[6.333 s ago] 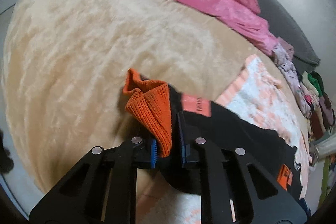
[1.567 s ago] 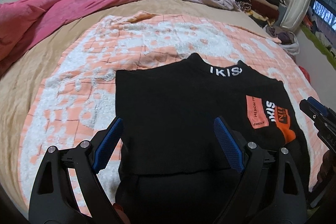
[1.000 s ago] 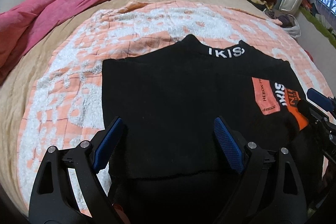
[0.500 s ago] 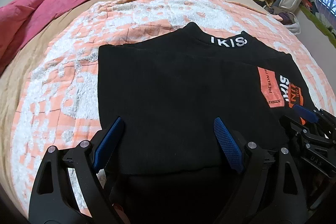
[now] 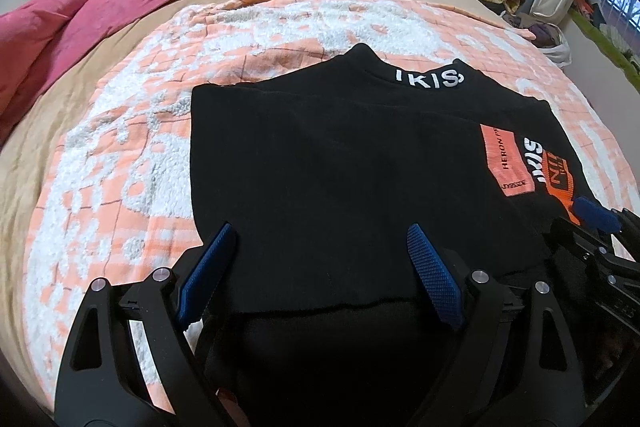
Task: Fold small clothes
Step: 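Move both open tools back toward the sweatshirt hem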
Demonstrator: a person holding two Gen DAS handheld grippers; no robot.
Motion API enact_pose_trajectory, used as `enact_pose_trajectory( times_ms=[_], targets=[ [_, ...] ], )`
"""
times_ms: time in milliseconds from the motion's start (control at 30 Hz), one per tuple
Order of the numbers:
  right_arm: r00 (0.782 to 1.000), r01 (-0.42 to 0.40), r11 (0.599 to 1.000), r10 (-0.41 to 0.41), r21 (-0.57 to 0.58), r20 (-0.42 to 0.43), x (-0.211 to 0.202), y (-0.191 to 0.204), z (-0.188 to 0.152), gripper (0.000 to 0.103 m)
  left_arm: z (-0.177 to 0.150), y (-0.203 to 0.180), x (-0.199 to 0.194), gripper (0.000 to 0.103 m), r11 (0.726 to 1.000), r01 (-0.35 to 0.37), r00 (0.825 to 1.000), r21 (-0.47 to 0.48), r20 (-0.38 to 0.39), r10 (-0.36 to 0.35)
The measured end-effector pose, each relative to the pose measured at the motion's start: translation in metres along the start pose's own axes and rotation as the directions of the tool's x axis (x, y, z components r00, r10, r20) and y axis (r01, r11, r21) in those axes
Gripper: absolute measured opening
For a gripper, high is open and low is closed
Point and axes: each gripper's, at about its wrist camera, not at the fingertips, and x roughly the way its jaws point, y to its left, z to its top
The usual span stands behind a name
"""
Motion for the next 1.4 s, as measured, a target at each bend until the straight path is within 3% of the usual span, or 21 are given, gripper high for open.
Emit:
enact_pose_trajectory(
  times_ms=[67, 267, 467, 533, 1400],
  targets=[
    [1.0, 0.0, 1.0, 0.0, 0.004, 0.005, -0.004, 0.0, 0.0, 0.066, 0.0, -0.001, 0.0, 0.081, 1.0, 0.001, 1.0, -0.002, 0.0, -0.001],
    [1.0, 0.002, 1.0, -0.002, 0.005, 0.019, -0.014, 0.002, -0.001, 0.087, 0.0, -0.002, -0.008, 0.081, 1.0, 0.003, 1.0, -0.006, 0.007, -0.003],
    [0.999, 0.013, 1.0, -0.014, 0.008, 0.045, -0.024, 0.002, -0.001, 0.095, 0.0, -0.001, -0.017, 0.088, 1.0, 0.001, 1.0, -0.016, 0.017, 0.0],
    [0.999, 0.014, 1.0, -0.014, 0.006, 0.052, -0.027, 0.002, -0.001, 0.095, 0.0, 0.001, -0.021, 0.093, 1.0, -0.005, 1.0, -0.024, 0.024, 0.005],
    [0.99, 0.027, 1.0, -0.028, 0.01, 0.139, -0.079, 0.004, -0.01, 0.096, -0.012, 0.006, -0.079, 0.093, 0.999, -0.03, 0.993, -0.018, 0.114, 0.032]
  ],
)
